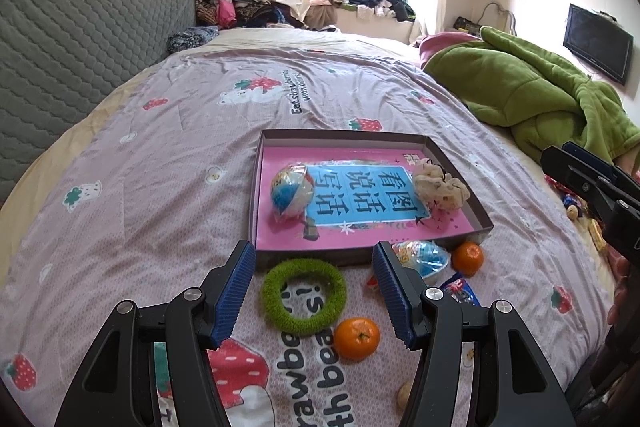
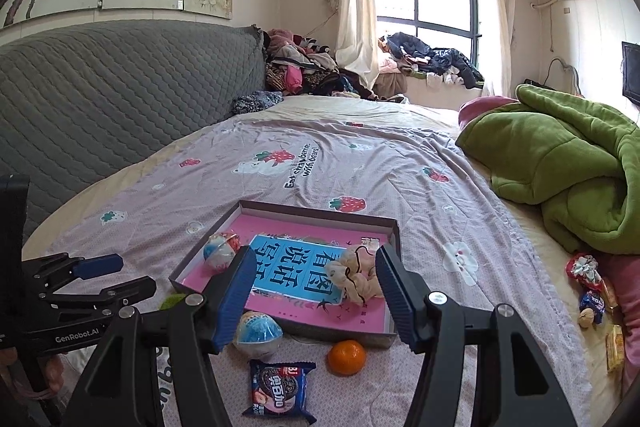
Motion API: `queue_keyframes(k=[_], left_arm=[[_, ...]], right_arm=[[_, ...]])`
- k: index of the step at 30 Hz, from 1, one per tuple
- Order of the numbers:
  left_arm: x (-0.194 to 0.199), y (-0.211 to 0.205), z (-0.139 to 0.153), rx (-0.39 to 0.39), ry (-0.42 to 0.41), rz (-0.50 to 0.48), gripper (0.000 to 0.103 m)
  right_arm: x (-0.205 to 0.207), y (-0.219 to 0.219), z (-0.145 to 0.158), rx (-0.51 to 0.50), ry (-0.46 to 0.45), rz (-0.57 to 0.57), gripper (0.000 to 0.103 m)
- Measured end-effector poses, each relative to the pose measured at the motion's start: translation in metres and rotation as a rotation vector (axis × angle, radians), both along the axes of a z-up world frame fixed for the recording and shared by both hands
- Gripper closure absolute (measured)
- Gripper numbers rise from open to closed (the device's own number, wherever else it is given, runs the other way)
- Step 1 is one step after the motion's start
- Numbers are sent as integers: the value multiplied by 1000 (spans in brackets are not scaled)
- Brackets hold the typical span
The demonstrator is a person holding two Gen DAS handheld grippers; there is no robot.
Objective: Organize objects
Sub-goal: 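Withdraw both tools back from the tray toward the remaining items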
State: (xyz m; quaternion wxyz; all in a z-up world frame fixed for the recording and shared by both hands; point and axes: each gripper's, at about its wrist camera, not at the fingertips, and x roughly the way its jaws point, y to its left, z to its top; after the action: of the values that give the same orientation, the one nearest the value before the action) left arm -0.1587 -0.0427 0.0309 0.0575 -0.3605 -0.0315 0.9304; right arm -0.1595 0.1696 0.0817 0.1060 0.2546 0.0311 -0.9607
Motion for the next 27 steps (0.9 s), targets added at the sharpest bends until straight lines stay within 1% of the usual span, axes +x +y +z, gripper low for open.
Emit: queue_keyframes(k=[15,27], left_arm=[[27,0,-15,1,-31,0,40],[46,21,-25,-31,-58,-57,40]], right_arm=[[18,-1,-17,0,-43,8,41],[27,-5,-30,6,-82,32,42]])
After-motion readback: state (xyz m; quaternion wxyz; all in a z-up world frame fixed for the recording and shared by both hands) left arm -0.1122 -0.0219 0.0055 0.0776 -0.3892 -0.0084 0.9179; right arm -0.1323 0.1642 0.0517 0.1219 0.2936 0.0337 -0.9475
